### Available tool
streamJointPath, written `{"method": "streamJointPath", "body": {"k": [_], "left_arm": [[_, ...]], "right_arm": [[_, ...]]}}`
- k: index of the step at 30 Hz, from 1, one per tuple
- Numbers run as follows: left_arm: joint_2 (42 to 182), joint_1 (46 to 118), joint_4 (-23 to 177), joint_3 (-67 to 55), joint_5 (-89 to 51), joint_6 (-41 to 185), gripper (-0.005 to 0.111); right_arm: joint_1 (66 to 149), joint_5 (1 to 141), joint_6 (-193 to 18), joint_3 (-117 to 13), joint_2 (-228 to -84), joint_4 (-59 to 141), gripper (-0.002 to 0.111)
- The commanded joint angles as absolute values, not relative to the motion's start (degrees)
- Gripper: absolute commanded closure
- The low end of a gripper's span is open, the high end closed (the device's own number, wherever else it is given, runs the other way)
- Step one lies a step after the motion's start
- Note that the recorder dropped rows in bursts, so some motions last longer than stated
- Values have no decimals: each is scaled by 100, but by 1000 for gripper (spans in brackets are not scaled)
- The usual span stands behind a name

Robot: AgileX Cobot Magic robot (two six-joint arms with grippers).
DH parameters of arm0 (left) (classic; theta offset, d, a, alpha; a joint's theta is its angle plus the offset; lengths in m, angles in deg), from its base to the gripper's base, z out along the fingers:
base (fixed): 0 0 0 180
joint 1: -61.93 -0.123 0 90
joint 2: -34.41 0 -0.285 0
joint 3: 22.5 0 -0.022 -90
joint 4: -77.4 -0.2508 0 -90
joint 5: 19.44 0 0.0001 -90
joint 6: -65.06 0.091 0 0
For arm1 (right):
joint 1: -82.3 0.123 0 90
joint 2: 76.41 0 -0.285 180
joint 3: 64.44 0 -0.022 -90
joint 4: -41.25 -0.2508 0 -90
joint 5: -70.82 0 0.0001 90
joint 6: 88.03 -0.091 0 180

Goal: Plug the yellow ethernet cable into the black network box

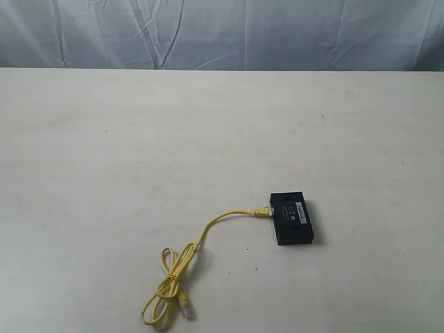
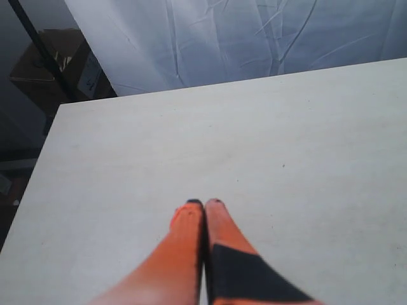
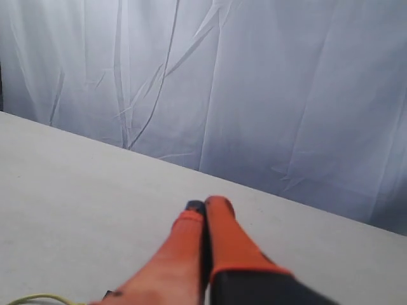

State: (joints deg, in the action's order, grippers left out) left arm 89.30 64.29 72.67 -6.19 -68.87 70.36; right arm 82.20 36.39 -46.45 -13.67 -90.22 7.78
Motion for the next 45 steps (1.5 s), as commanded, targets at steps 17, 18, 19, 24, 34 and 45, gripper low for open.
{"method": "streamJointPath", "body": {"k": [17, 18, 19, 24, 34, 45], "left_arm": [[8886, 6420, 7241, -611, -6865, 7013, 107], [8886, 6420, 7241, -611, -6865, 7013, 107], [8886, 6420, 7241, -611, -6865, 7013, 107], [8886, 6420, 7241, -611, -6865, 7013, 107], [8886, 6420, 7241, -611, -6865, 7013, 107], [8886, 6420, 7241, -611, -6867, 7013, 107]], "right_arm": [[8230, 3196, -8662, -1325, -8970, 3971, 108], [8230, 3196, -8662, -1325, -8970, 3998, 108], [8230, 3196, -8673, -1325, -8970, 4027, 108], [8230, 3341, -9181, -1061, -8970, 4221, 108], [8241, 4078, -9192, -250, -8845, 4244, 108], [8480, 4655, -9086, 718, -8420, 4228, 108]]}}
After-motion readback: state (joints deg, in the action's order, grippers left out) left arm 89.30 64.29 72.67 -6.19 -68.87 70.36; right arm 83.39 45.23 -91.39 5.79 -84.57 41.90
